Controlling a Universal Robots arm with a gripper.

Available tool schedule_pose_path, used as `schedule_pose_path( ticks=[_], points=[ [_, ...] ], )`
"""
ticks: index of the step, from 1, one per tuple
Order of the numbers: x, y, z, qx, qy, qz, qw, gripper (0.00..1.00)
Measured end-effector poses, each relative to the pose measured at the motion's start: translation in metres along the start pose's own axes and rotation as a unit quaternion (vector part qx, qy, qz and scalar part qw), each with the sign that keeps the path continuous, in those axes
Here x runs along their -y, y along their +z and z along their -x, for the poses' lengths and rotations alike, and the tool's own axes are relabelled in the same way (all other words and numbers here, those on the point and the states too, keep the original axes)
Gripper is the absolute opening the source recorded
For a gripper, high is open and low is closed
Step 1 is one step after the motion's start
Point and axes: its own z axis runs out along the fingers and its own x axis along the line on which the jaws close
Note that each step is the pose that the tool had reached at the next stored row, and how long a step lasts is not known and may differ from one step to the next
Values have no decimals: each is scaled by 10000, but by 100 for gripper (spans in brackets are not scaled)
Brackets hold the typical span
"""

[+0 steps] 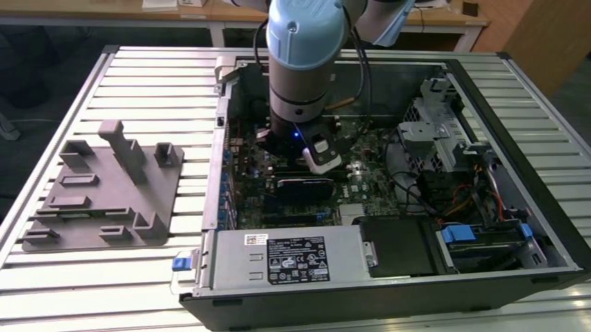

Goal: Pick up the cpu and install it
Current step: 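Install the second cpu locking lever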

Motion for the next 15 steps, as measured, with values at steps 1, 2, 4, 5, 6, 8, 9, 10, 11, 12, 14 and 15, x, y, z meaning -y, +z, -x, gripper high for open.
schedule_pose_path(
  ticks=[1, 2, 4, 5, 6, 8, 9, 10, 11, 12, 14, 15],
  points=[
    [0, 0, -2, 0, 0, 0, 10000, 11],
    [0, 0, -3, 0, 0, 0, 10000, 11],
    [1, 2, -8, 0, 0, 0, 10000, 11],
    [2, 4, -11, 1, 0, 0, 10000, 11],
    [2, 5, -13, 0, 0, -3, 10000, 11],
    [3, 8, -19, 0, 0, -11, 10000, 11],
    [3, 10, -22, 1, 0, -17, 10000, 11],
    [3, 12, -24, 1, 0, -25, 10000, 11],
    [4, 13, -27, 1, 0, -34, 10000, 11],
    [5, 15, -29, 2, -1, -44, 10000, 11],
    [6, 19, -34, 3, -1, -61, 10000, 11],
    [6, 19, -36, 3, 0, -67, 10000, 11]
  ],
)
